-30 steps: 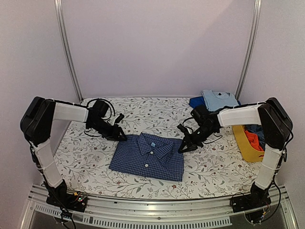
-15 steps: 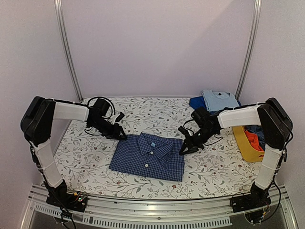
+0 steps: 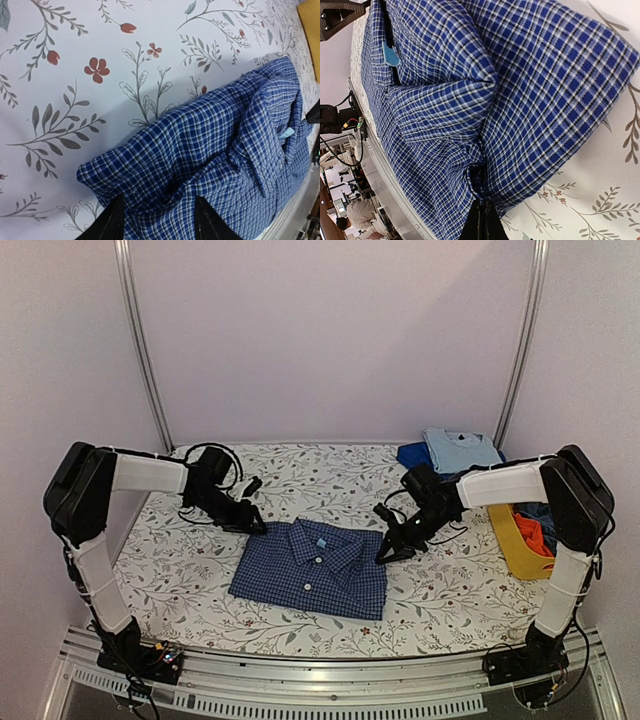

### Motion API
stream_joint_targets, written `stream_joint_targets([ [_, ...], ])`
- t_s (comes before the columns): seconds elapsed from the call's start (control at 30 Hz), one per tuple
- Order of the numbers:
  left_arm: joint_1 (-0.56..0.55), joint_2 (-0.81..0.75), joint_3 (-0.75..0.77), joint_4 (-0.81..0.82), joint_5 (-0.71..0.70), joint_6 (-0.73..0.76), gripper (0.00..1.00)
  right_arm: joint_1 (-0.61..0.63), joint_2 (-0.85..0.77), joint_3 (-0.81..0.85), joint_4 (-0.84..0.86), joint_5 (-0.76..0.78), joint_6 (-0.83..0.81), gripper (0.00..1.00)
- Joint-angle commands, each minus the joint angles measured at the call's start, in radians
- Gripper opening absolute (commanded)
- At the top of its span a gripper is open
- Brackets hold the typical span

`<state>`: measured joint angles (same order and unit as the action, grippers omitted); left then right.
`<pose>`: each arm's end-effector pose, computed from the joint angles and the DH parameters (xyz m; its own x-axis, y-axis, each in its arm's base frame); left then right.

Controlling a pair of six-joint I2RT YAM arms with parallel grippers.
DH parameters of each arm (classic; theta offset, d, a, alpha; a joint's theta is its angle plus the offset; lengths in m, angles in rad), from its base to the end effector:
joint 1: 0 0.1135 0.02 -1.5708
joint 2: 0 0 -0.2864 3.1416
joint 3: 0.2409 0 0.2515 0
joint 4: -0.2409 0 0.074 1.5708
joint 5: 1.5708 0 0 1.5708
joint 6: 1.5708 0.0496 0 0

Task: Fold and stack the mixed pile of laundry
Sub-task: Adjust the square-folded T-shirt at the center of the board.

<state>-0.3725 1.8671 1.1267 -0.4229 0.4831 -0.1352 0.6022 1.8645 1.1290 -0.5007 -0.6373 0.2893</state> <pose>0.3373 -0.1565 0.1587 -0.9139 0.2290 -0.3352 0.3740 0.7959 -0.4760 0.2813 0.2292 0.1607 -0.9219 -0.3554 -0.1544 -0.3686 0.6814 0.6324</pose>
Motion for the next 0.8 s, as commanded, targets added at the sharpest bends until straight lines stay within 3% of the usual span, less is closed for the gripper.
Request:
stream_joint_targets([
  [0.0,-0.009,0.009,0.01,-0.015,-0.021,0.006,0.47,0.004,-0.019,-0.011,0.012,0.006,0.002,0.0],
  [0.33,-0.011,-0.023,-0.005,-0.023,0.039,0.026,0.15,0.004,-0.037,-0.019,0.021,0.025,0.007,0.0],
  [0.43,0.008,-0.039,-0.006,-0.022,0.044,0.012,0.0,0.004,-0.044,-0.017,0.029,0.032,0.01,0.0],
  [0.77,0.094,-0.122,-0.069,0.058,0.048,-0.025,0.0,0.004,-0.121,-0.028,0.103,0.121,0.022,0.0],
])
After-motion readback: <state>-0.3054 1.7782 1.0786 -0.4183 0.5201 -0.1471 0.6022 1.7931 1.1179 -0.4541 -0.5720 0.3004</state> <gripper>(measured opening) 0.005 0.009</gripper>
